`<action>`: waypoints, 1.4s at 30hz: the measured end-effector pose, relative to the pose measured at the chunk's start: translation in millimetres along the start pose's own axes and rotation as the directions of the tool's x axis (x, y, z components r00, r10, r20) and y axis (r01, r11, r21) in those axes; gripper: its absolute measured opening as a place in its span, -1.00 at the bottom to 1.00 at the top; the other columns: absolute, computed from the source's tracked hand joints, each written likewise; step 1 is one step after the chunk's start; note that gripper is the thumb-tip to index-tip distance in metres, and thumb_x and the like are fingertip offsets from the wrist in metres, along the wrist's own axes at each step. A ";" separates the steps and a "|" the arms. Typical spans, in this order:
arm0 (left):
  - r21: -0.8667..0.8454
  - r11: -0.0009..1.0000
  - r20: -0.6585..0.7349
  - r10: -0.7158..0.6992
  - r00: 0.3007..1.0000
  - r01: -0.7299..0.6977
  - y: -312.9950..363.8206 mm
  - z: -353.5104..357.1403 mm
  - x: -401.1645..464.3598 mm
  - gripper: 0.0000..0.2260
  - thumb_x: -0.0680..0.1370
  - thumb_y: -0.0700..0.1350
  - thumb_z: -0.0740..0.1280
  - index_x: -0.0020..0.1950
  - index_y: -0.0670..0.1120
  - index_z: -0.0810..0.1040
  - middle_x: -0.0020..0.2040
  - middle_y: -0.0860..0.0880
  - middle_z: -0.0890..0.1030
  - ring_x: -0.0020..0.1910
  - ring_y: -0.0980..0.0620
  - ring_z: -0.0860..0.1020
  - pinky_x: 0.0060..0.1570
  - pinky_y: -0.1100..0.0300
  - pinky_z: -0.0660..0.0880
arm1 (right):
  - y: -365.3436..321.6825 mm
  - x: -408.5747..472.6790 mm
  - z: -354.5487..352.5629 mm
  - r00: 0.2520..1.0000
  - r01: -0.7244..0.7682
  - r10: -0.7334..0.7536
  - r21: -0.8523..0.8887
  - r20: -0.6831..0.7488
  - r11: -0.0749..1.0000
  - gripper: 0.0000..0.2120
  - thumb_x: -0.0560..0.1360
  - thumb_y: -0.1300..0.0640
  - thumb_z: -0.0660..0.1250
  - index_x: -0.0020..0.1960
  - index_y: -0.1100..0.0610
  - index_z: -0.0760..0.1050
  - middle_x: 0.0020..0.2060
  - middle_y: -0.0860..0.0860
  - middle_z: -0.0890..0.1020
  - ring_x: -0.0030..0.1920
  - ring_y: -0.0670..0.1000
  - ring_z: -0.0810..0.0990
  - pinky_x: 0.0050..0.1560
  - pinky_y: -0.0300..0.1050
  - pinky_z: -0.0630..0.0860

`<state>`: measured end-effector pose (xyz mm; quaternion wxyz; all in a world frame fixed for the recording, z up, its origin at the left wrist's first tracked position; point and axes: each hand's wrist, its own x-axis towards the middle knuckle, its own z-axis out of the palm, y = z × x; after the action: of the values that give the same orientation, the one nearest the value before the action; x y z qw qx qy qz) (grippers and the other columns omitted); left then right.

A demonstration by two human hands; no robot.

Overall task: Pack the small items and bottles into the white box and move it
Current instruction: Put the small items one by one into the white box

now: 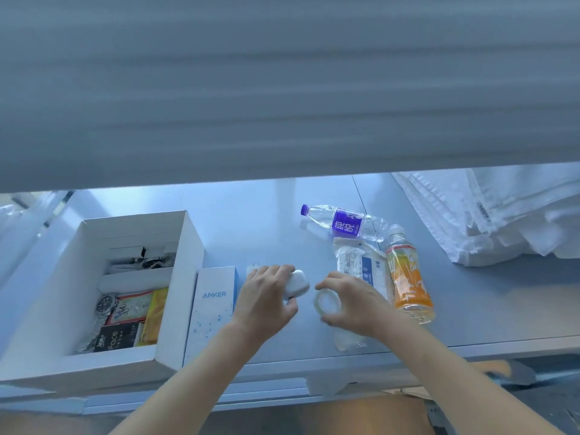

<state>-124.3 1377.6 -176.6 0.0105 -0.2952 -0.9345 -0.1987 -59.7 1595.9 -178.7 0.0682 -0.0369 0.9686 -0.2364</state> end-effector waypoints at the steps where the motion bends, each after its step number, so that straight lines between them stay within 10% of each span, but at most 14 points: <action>1: -0.013 1.000 -0.040 0.002 0.999 -0.003 -1.6 -11.2 -2.4 -0.64 0.41 -0.02 0.38 0.20 0.02 0.51 0.01 0.08 0.61 0.02 -0.03 0.54 0.02 0.12 0.47 | -5.2 3.4 -2.5 1.000 0.002 -0.001 0.017 -0.018 1.000 -0.45 0.37 -0.11 0.52 0.33 -0.05 0.54 0.13 -0.19 0.54 0.14 -0.05 0.57 0.13 -0.10 0.49; 17: -0.037 0.971 -0.244 -0.238 0.940 0.236 -153.1 -182.7 -99.7 -0.53 0.37 -0.11 0.53 0.26 0.04 0.56 0.14 0.11 0.64 0.10 0.04 0.57 0.04 0.09 0.56 | -185.6 103.8 -17.6 0.937 0.340 -0.321 0.146 -0.141 0.929 -0.47 0.36 -0.10 0.54 0.30 -0.08 0.56 0.14 -0.26 0.55 0.11 -0.14 0.58 0.12 0.00 0.58; 28: 0.100 0.989 0.052 -0.115 0.992 0.109 -243.6 -185.4 -116.6 -0.71 0.46 -0.07 0.47 0.17 0.04 0.58 -0.01 0.08 0.63 0.04 0.05 0.52 -0.07 0.16 0.47 | -283.6 155.2 25.1 0.908 0.417 -0.418 0.026 0.025 0.908 -0.49 0.42 -0.03 0.54 0.34 -0.02 0.56 0.17 -0.16 0.58 0.11 -0.05 0.58 0.14 -0.09 0.54; 42: 0.234 0.969 0.410 -0.176 0.895 0.083 -270.9 -151.0 -79.7 -0.56 0.46 -0.25 0.45 0.29 0.01 0.46 0.05 -0.08 0.60 0.03 -0.14 0.57 -0.03 -0.02 0.53 | -295.0 180.9 59.5 0.946 0.321 -0.312 -0.110 0.092 0.941 -0.54 0.44 0.01 0.45 0.34 -0.02 0.55 0.17 -0.11 0.59 0.17 0.02 0.58 0.11 -0.09 0.53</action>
<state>-223.9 1074.6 -147.3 -0.1768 -0.2658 -0.9472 -0.0293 -218.0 1289.0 -115.2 0.0626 -0.2049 0.9596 -0.1824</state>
